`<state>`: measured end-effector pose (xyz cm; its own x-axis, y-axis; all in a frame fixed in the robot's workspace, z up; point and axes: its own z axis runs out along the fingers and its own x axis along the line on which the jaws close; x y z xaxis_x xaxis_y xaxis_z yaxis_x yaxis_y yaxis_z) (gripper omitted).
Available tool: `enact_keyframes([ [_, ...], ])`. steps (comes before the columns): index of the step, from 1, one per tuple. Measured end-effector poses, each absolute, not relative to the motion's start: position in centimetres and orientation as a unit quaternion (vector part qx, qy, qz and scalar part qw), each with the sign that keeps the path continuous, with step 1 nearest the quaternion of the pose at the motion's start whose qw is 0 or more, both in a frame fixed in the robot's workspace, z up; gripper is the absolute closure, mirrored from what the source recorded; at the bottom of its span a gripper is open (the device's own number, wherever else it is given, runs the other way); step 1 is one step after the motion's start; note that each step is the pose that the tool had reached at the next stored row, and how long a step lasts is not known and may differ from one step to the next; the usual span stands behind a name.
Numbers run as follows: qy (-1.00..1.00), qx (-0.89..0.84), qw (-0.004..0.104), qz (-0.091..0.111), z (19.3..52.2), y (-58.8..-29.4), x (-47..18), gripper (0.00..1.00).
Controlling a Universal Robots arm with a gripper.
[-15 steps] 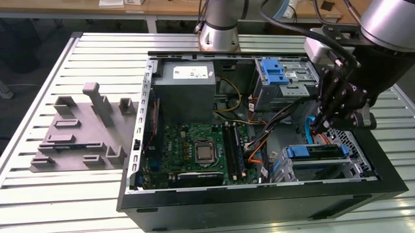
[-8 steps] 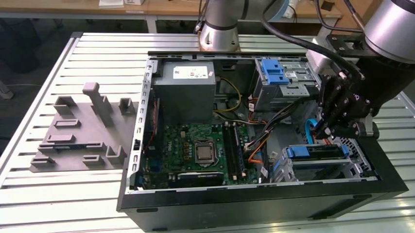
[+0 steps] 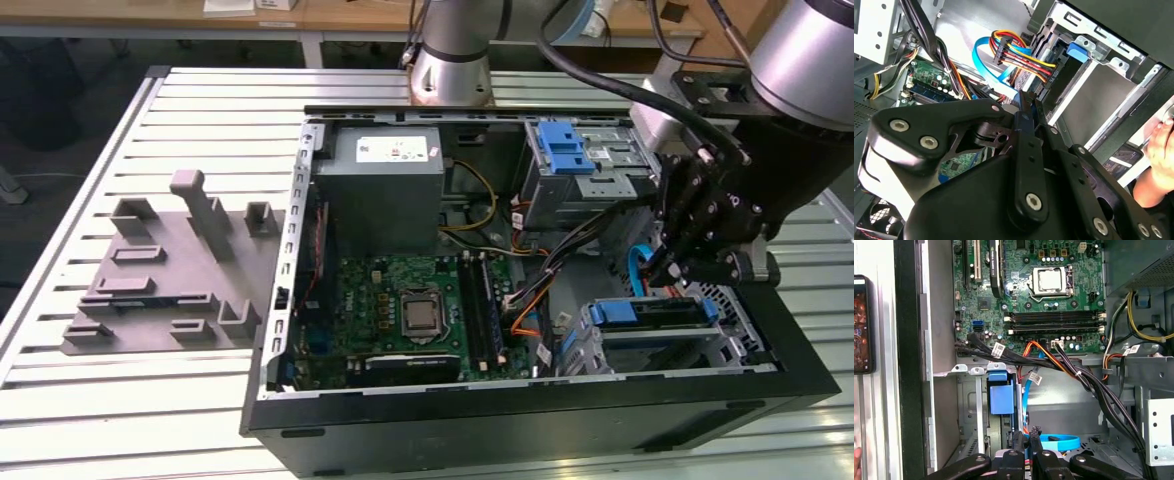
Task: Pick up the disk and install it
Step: 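Insert the second disk wire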
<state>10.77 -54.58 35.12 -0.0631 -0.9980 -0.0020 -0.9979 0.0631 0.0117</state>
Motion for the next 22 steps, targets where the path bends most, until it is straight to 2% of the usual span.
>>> enact_keyframes([
  [4,-0.729,0.684,0.002,-0.006,35.1,-54.7,10.8,0.84],
  [9,-0.729,0.684,-0.009,-0.015,34.8,-55.6,10.8,0.84],
  [14,-0.728,0.685,-0.014,-0.016,34.4,-56.1,10.7,0.84],
  [22,-0.727,0.686,-0.015,-0.015,33.9,-56.4,10.7,0.84],
])
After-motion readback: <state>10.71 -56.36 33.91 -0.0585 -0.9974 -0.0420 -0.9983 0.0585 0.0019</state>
